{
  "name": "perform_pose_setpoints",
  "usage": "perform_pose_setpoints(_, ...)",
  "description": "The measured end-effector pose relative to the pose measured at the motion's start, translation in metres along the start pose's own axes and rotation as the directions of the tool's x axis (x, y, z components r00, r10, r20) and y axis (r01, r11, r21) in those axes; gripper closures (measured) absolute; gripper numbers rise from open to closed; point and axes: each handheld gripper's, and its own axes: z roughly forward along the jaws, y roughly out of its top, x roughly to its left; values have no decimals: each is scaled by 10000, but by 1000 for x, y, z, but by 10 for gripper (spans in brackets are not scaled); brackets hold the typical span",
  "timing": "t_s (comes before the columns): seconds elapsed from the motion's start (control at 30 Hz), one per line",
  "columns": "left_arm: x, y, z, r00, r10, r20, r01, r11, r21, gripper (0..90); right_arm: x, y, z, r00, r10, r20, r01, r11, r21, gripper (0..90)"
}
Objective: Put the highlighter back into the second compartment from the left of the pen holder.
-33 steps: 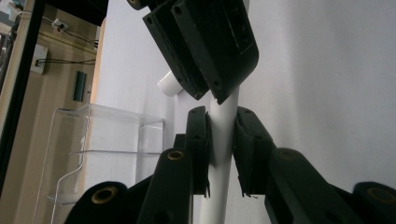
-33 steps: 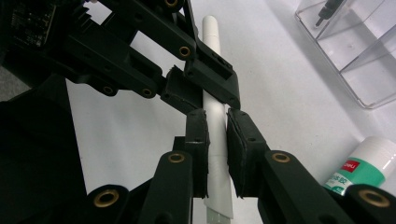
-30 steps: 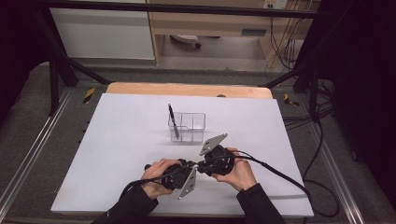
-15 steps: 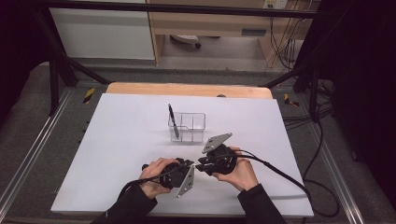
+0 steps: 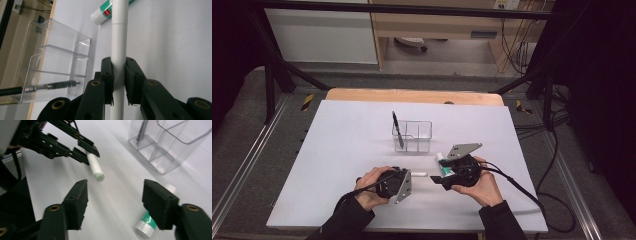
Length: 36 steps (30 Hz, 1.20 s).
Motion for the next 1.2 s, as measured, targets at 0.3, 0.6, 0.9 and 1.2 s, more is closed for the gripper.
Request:
perform_pose_setpoints(0.3,8,-11,-3,9949,-1014,-3,1014,9948,47,779,-16,-28,-3,9953,762,598,-745,9967,-312,204)
perform_pose_setpoints(0.6,21,-16,-7,9601,-2793,158,2798,9588,-496,780,-33,-59,-1,9789,1516,1372,-1479,9883,-371,96)
perform_pose_setpoints(0.9,34,-23,-13,8818,-4704,338,4715,8779,-834,780,-45,-87,-2,9622,2106,1725,-2065,9776,-418,17)
perform_pose_setpoints(1.2,49,-20,-18,7863,-6150,584,6162,7739,-1464,780,-50,-105,-7,9594,2045,1945,-2052,9786,-164,10)
